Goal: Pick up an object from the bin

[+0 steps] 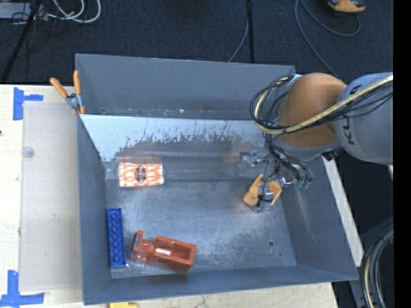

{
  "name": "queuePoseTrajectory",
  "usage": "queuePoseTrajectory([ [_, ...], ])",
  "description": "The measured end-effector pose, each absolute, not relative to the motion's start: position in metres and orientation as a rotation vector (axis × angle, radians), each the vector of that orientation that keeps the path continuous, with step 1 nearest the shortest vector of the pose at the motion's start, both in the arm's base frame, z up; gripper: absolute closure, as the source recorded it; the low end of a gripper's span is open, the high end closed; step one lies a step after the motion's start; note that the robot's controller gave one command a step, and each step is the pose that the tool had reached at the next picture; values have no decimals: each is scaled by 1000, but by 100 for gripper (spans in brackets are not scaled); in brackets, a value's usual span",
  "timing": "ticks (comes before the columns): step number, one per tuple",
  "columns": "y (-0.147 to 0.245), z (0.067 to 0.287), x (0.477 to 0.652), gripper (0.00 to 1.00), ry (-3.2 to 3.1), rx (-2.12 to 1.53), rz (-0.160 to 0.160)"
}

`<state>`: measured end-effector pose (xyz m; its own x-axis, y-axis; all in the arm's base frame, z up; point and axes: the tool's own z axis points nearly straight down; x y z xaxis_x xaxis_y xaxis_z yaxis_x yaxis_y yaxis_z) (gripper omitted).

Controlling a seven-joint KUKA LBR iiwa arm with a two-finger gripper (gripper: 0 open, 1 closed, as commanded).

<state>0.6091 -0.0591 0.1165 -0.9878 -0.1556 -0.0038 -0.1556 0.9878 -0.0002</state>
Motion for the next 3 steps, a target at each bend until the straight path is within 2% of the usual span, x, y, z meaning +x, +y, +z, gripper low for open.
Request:
queuePoseTrajectory([
  [1, -87, 102, 614, 0, 3123, -379, 5],
  [2, -106, 120, 620, 100, 3146, -143, 8],
  [3, -106, 120, 620, 100, 3146, -143, 8],
])
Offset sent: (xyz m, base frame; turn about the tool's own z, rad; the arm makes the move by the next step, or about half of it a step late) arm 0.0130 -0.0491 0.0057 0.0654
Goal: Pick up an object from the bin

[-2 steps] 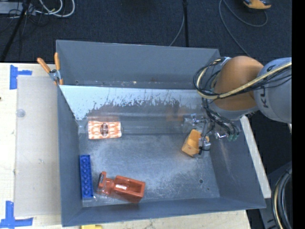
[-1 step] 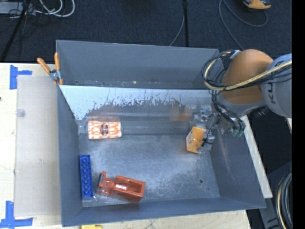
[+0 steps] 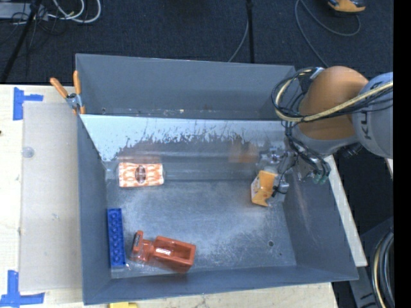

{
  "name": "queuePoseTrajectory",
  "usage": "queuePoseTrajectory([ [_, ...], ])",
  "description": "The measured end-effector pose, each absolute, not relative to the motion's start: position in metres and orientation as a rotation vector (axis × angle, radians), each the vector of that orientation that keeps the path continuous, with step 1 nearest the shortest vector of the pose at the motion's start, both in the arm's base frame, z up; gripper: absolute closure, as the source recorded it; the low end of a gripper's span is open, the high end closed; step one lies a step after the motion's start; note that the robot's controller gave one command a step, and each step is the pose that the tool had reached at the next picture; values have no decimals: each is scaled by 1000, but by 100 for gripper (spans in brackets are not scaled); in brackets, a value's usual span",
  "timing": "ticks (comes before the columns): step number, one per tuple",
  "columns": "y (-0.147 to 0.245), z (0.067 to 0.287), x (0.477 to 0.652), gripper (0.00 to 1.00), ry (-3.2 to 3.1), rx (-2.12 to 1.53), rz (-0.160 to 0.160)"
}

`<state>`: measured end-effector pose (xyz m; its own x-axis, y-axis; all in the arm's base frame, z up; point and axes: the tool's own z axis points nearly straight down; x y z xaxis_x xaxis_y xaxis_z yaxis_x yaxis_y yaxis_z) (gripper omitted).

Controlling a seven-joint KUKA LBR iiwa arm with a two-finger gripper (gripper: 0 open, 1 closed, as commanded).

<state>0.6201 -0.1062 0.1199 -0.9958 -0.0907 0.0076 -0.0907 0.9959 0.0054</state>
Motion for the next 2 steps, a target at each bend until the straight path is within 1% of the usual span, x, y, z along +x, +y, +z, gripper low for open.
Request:
queuePoseTrajectory([
  [1, -103, 176, 618, 100, -3130, 163, -8],
  [2, -94, 244, 612, 100, -3129, 177, -8],
])
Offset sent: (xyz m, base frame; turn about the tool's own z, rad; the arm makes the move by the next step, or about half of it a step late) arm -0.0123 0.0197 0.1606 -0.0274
